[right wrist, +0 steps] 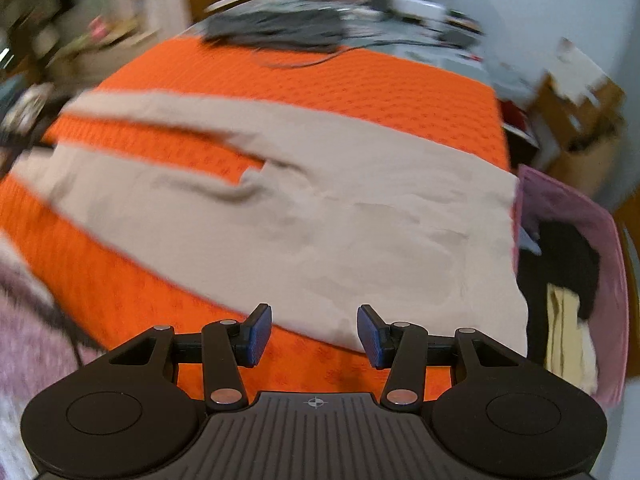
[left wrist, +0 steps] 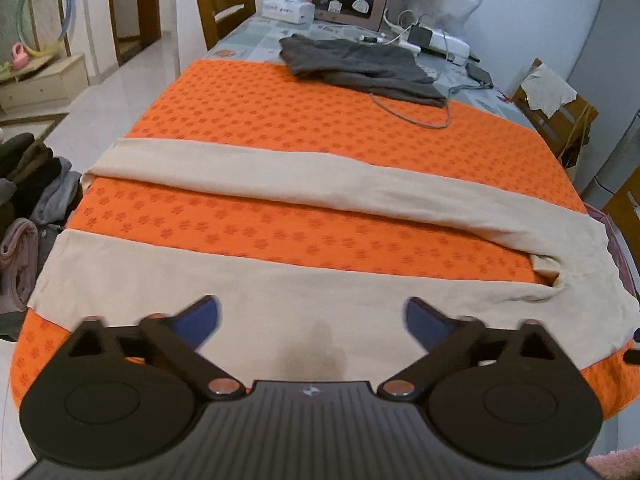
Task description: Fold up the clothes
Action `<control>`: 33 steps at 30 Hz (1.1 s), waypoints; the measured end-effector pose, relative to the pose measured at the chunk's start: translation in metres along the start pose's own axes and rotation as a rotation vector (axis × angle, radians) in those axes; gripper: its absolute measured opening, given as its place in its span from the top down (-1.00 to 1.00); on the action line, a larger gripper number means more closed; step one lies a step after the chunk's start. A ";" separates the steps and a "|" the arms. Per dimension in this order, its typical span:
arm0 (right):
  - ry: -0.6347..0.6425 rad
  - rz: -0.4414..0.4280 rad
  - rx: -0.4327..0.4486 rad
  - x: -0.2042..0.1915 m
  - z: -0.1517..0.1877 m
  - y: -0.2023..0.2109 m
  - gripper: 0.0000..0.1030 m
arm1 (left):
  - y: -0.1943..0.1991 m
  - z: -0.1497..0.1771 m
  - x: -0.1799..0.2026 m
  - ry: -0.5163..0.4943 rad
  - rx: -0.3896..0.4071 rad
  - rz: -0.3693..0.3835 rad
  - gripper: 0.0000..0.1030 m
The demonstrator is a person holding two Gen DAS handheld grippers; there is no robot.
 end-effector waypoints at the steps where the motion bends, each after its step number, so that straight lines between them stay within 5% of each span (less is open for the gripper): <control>1: 0.045 -0.013 -0.002 0.001 0.001 -0.003 0.03 | 0.001 0.001 0.008 -0.001 0.007 -0.002 -0.99; 7: 0.303 -0.077 0.017 0.000 0.007 -0.021 0.05 | 0.007 0.007 0.036 0.035 0.079 0.018 -0.99; 11: 0.454 -0.160 0.021 -0.008 0.012 -0.032 0.25 | 0.003 0.012 0.043 0.059 0.084 -0.024 -0.99; 15: 0.580 -0.220 0.017 -0.015 0.016 -0.040 0.49 | 0.001 0.021 0.052 -0.052 0.097 -0.038 -0.99; 20: 0.624 -0.233 0.057 -0.014 0.012 -0.040 0.92 | -0.011 0.039 0.072 -0.276 0.050 0.049 -0.99; 25: 0.577 -0.221 0.122 -0.007 -0.003 -0.022 0.92 | -0.023 0.057 0.090 -0.420 0.038 0.069 -0.99; 33: 0.464 -0.212 0.171 0.005 -0.034 0.001 0.92 | -0.046 0.057 0.094 -0.523 0.098 -0.077 -0.92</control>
Point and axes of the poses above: each gripper's, at about its wrist camera, not at the fingertips, and y roughly against the way its jaws point, x to its right, z to its underside, the point moved 1 cm from there along -y, roughly the way its jaws point, and after that the axes turned 7 degrees about -y, right-handed, at the moved point
